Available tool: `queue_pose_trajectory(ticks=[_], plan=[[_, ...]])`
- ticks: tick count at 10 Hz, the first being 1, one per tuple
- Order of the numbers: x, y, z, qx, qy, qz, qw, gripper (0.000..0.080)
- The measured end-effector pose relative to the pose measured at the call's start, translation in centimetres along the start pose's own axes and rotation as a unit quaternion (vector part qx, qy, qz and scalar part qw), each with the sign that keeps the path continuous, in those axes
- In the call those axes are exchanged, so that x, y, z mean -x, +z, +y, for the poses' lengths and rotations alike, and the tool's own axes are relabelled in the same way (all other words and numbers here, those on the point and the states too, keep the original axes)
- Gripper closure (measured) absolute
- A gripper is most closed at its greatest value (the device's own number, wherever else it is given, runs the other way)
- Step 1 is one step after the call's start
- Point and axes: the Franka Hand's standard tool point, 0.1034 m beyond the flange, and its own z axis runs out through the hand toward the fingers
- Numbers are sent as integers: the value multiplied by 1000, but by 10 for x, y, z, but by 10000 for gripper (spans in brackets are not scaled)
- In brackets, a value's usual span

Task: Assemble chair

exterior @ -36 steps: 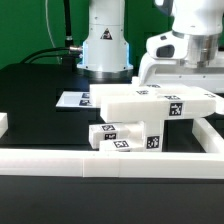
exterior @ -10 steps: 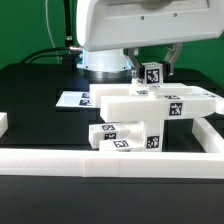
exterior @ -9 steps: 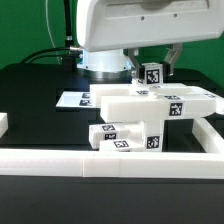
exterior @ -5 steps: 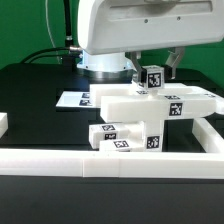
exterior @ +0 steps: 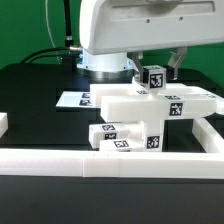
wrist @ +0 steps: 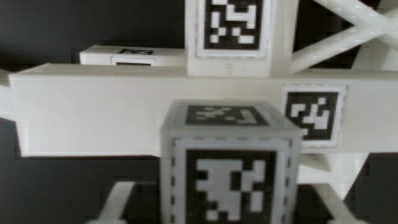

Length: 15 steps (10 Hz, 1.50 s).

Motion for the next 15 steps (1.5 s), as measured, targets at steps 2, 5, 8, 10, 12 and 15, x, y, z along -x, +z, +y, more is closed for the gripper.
queue_pose_trajectory(ticks=[2,5,8,10,12,15], plan=[[0,1,1,1,4,3,1000,514],[0,0,-1,2,18,5,1000,514],[-1,0,-3,2,29,7,1000,514],[-2,0,-3,5,31,15,999,514],[-1,0,-2,7,32,22,999,514],[8,3,-6,9,31,28,999,514]])
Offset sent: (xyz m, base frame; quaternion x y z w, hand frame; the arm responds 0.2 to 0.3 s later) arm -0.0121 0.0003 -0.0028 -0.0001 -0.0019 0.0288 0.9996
